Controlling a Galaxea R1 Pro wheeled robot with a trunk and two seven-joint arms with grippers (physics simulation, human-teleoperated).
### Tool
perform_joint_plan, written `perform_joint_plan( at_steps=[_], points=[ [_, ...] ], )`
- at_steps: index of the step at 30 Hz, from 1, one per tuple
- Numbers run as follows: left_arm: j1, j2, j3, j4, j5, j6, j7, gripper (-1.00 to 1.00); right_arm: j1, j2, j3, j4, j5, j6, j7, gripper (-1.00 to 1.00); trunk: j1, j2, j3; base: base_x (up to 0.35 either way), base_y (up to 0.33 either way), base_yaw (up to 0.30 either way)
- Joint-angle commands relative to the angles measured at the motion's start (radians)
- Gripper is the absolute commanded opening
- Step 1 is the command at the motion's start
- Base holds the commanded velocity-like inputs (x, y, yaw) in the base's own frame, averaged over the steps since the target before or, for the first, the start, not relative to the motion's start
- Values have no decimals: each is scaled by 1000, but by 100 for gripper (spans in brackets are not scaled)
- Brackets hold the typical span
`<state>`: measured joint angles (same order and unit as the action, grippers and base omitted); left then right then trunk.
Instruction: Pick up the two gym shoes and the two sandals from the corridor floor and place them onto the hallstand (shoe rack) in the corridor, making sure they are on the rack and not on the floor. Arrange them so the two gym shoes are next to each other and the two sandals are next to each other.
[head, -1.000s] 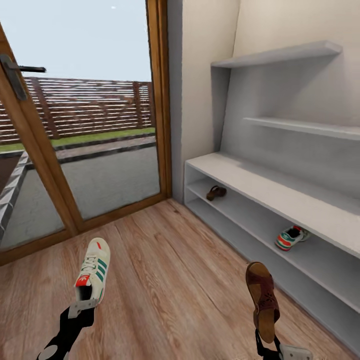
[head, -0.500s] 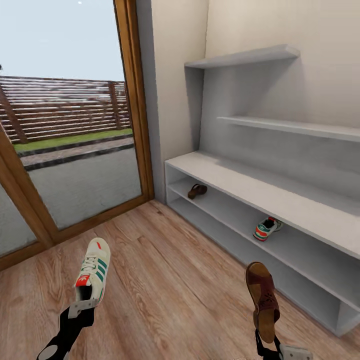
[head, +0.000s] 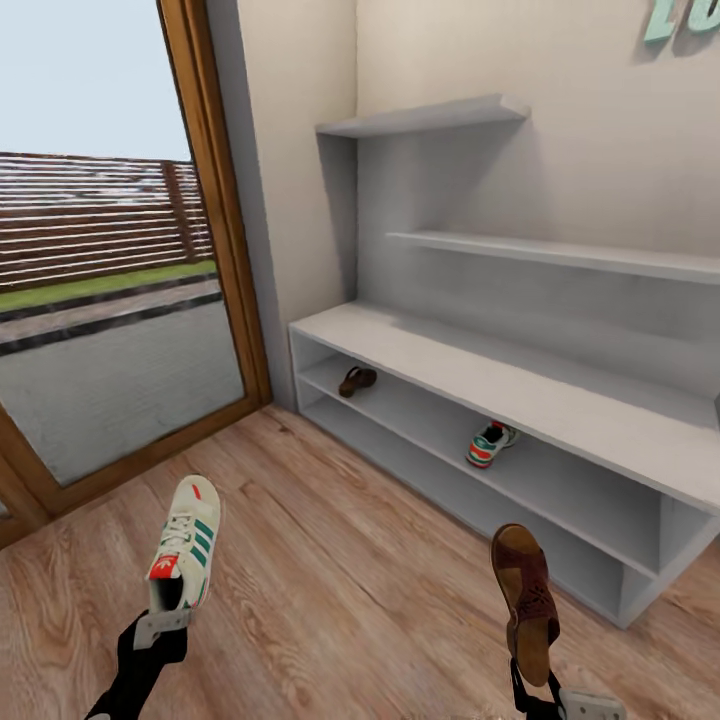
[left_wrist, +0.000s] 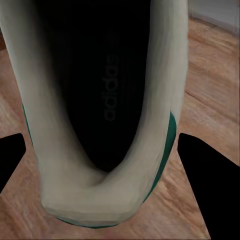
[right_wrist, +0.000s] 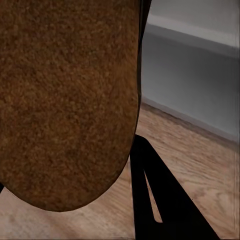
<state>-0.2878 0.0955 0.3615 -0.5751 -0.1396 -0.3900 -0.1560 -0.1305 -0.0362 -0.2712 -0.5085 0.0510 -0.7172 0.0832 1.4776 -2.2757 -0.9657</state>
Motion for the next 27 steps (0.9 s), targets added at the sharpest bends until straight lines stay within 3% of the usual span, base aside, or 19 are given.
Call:
perform_joint_plan(
  at_steps=[1,11,27],
  points=[
    [0,-1,9,6,-9,-12,-8,-100,-1,1,-8,1,2,-2,10,-100,0,0,-1,0,0,-263],
    [1,1,10,29,-9,-42,-8,-100,-1,1,-8,1,1,-2,10,-100,0,0,-1,0,38,-263],
    [1,1,11,25,-9,-42,-7,-100,-1,1,-8,1,1,-2,10,-100,0,0,-1,-6,291,-264]
  ],
)
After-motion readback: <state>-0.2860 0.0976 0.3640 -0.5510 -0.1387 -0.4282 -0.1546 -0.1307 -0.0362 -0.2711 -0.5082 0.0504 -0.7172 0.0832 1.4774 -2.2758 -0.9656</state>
